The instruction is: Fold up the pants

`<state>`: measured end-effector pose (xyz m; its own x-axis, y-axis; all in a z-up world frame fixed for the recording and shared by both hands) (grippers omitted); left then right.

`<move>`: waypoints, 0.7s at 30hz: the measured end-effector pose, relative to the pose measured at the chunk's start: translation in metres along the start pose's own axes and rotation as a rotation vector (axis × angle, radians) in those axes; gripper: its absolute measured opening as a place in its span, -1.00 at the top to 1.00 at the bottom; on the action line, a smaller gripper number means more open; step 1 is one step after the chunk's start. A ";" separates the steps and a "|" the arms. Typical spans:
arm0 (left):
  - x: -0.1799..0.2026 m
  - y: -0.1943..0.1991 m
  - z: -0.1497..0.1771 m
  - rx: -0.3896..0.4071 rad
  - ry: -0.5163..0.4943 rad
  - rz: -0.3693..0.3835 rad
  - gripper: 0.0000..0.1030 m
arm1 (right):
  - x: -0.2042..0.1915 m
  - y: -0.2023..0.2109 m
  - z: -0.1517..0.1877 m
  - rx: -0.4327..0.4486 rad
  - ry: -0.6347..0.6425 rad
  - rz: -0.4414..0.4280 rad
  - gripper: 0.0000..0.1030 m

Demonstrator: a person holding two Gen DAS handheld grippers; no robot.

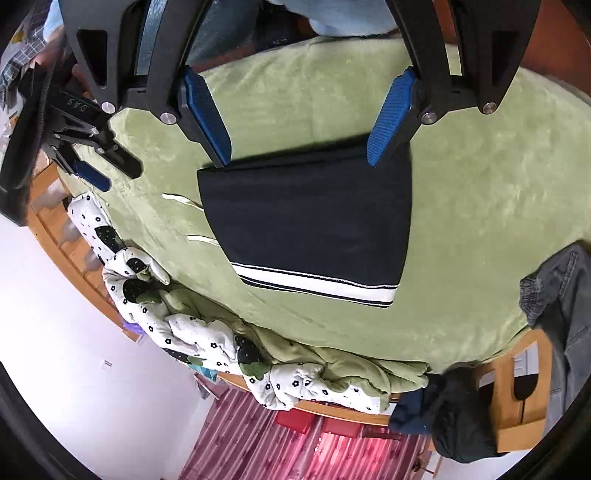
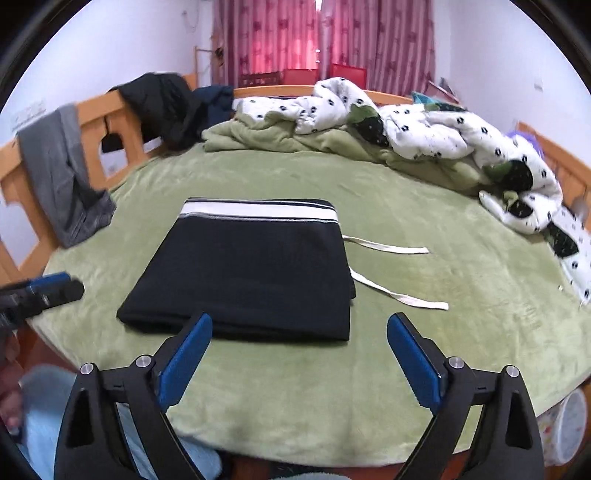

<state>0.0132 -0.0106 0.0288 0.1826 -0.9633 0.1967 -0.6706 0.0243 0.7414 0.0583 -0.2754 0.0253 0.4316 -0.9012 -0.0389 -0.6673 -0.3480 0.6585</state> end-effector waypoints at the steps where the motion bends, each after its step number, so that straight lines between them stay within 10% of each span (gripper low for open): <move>1: 0.003 0.001 0.003 0.004 -0.023 -0.049 -0.44 | 0.001 0.006 0.001 0.013 -0.015 0.002 -0.89; 21: 0.022 0.026 0.014 0.075 -0.053 -0.152 -0.44 | 0.008 0.025 0.009 0.038 -0.090 -0.001 -0.99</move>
<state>-0.0102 -0.0353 0.0429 0.2491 -0.9672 0.0499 -0.6903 -0.1412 0.7096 0.0397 -0.2937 0.0345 0.3770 -0.9199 -0.1079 -0.6902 -0.3567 0.6296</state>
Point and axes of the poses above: each gripper's, at about its wrist camera, not at the fingertips, and y roughly against the way its jaws point, x to its right, z to its underside, the point moved 1 cm from there along -y, roughly the way its jaws point, and after that the axes turned 10 degrees about -z, right-handed, at the moved point
